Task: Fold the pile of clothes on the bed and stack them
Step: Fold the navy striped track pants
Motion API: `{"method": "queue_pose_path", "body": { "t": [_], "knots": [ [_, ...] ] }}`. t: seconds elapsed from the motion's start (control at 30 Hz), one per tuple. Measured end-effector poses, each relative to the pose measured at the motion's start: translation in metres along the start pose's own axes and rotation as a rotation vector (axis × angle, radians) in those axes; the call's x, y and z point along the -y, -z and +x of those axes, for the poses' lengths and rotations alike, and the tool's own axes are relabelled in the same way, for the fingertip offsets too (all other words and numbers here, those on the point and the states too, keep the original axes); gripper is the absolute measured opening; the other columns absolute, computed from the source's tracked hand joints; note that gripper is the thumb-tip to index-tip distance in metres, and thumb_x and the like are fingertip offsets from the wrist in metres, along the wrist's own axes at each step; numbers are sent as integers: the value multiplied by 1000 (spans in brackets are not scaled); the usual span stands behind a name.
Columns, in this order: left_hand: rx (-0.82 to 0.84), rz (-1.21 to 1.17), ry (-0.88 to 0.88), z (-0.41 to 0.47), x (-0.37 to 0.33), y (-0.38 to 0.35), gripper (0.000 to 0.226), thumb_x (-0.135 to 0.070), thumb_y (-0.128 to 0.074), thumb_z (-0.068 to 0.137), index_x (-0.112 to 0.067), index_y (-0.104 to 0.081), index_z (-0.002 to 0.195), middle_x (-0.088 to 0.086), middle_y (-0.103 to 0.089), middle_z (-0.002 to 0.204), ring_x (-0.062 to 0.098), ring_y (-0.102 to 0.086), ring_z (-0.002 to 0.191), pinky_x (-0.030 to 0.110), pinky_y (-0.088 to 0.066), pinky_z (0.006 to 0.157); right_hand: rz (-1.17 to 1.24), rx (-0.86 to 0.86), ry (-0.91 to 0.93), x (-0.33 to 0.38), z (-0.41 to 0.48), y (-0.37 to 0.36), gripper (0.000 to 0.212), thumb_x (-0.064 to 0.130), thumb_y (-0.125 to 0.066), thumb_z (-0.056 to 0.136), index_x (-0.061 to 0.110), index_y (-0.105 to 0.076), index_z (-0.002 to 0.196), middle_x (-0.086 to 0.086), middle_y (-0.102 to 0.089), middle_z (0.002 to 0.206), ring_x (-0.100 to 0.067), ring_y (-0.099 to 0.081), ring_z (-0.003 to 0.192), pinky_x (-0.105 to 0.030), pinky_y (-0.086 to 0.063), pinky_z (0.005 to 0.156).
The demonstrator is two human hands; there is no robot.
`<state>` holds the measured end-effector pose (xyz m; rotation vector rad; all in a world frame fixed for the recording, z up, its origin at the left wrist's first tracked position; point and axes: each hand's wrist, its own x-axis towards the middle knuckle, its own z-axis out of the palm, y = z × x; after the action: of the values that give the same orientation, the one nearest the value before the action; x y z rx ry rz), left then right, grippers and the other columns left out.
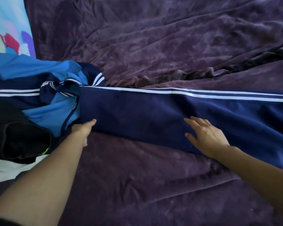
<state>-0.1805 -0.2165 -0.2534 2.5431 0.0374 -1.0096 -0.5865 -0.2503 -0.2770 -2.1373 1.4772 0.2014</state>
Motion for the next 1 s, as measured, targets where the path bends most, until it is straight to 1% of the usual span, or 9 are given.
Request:
{"method": "queue_pose_path", "body": {
  "t": [0.17,0.27,0.37,0.43,0.5,0.63,0.73,0.83,1.0],
  "knots": [
    [37,-288,103,29,0,0,92,-42,-83,69,-12,-38,143,8,-44,144,30,-47,126,49,-43,102,-121,0,143,63,45,-18,66,46,-45,96,32,-14,152,0,-4,162,-19,-4,148,-43,-33,105],
    [110,-445,134,49,-1,3,70,-27,-82,74,-11,-50,134,8,-55,133,23,-57,107,38,-48,94,-186,28,121,96,76,-38,71,52,-45,94,36,-7,152,0,10,161,-22,7,148,-47,-31,105],
    [313,-602,107,55,-2,4,43,-11,-72,81,-14,-58,121,8,-62,121,20,-60,96,35,-50,76,-256,50,39,112,93,-60,73,57,-39,94,39,3,150,-2,19,159,-26,15,147,-51,-26,105],
    [335,-721,13,45,-10,4,35,-4,-67,80,-15,-62,113,7,-66,114,21,-63,95,34,-52,71,-268,55,35,112,94,-64,72,59,-37,94,40,5,150,-1,21,159,-25,16,146,-51,-25,106],
    [243,-706,-257,23,-24,4,28,-2,-67,76,-18,-66,99,3,-70,103,19,-66,95,33,-54,75,-230,67,62,106,90,-55,72,60,-40,93,41,-1,151,1,15,160,-22,12,147,-50,-28,106],
    [130,-301,-1044,-63,-53,-5,19,-7,-67,74,-12,-68,92,6,-68,93,15,-61,88,26,-48,83,111,-74,-10,78,67,-26,59,47,-50,94,33,-32,148,5,-25,157,-19,-26,143,-41,-41,102],
    [150,-52,-1391,-132,-51,-46,14,-6,-64,71,-1,-63,84,13,-63,92,24,-58,86,31,-44,78,260,-253,-202,31,35,-11,50,40,-54,93,30,-45,141,4,-51,141,-24,-52,123,-37,-46,90],
    [261,151,-1427,-187,-23,-111,21,-10,-66,73,-6,-59,93,7,-59,112,29,-57,101,40,-49,79,254,-323,-336,-24,-6,-2,45,38,-57,92,30,-50,136,3,-58,132,-28,-57,114,-38,-47,83],
    [455,1020,-1303,-216,59,-213,42,-22,-55,91,-12,-42,129,8,-28,149,30,-37,127,44,-43,93,194,-254,-389,-100,-72,-8,43,32,-61,92,23,-55,133,0,-61,127,-27,-57,115,-36,-46,85]
  ]
}}
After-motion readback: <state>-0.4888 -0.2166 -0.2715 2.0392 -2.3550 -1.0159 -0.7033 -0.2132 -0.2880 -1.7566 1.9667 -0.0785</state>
